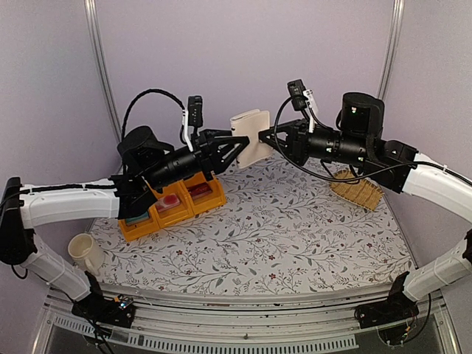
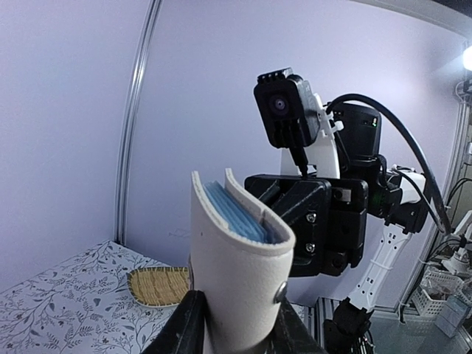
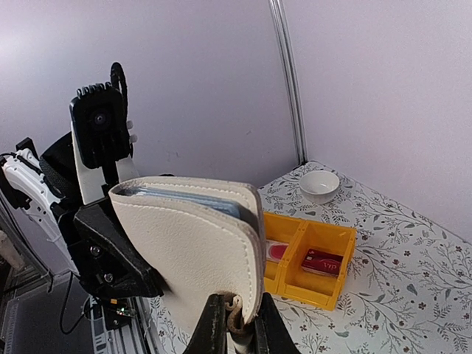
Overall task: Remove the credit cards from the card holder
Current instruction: Pass from the right arm to the left, then open the snap button on the card holder.
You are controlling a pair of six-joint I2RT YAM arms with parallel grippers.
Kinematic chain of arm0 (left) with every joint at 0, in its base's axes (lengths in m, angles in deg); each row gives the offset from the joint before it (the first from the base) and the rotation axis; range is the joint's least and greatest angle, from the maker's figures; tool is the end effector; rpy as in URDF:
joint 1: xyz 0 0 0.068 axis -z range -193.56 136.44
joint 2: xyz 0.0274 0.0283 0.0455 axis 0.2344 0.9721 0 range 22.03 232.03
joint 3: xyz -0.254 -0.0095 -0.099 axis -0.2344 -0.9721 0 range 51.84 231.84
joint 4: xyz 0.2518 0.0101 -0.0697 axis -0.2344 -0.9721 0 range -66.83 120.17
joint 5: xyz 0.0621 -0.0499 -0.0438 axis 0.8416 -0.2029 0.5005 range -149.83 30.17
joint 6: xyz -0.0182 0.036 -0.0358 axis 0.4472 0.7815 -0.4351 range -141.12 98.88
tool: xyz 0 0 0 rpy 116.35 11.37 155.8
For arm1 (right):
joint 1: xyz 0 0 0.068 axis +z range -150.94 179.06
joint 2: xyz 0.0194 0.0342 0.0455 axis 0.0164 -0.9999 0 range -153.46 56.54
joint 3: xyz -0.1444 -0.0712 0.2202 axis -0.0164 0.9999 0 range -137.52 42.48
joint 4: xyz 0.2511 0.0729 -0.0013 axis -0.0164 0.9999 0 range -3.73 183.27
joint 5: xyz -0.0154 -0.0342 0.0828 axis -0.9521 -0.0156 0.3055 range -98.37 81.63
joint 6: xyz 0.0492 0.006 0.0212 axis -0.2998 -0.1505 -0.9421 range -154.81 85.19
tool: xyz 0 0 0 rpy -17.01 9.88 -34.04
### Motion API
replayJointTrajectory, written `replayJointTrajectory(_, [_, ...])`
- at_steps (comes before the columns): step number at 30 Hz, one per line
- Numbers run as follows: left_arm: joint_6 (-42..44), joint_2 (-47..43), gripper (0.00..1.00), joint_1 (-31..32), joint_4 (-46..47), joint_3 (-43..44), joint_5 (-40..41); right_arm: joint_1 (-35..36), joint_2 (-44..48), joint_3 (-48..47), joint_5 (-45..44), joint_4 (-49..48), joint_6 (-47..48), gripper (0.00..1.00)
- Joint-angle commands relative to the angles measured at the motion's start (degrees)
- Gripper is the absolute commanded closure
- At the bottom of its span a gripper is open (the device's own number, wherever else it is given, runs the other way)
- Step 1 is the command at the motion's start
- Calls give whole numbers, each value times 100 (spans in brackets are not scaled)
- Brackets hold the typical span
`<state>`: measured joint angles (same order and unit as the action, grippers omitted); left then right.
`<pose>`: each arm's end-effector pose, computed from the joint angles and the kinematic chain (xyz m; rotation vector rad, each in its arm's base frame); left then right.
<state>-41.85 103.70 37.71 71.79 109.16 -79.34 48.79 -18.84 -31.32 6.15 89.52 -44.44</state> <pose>0.1987 -0.2667 0.3602 0.6666 1.2319 -1.2788 0.1923 0.2407 0.4131 -0.7871 1.5630 0.9835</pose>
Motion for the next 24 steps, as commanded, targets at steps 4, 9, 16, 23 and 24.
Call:
replayJointTrajectory(4, [243,197,58,141,-380,233,-8,90,-168,-237,597,-227,-60,98])
replayJointTrajectory(9, [208,6,100,161,-128,-7,209,92,-78,-175,629,-272,-85,98])
replayJointTrajectory(16, [238,-468,100,179,-334,-292,1546,82,109,-132,-160,184,255,4])
replayJointTrajectory(23, [750,-794,100,435,-784,-374,2913,93,524,635,-1485,-257,1163,12])
replayJointTrajectory(24, [870,-782,100,514,-827,-352,3029,103,495,684,-1213,-438,1293,21])
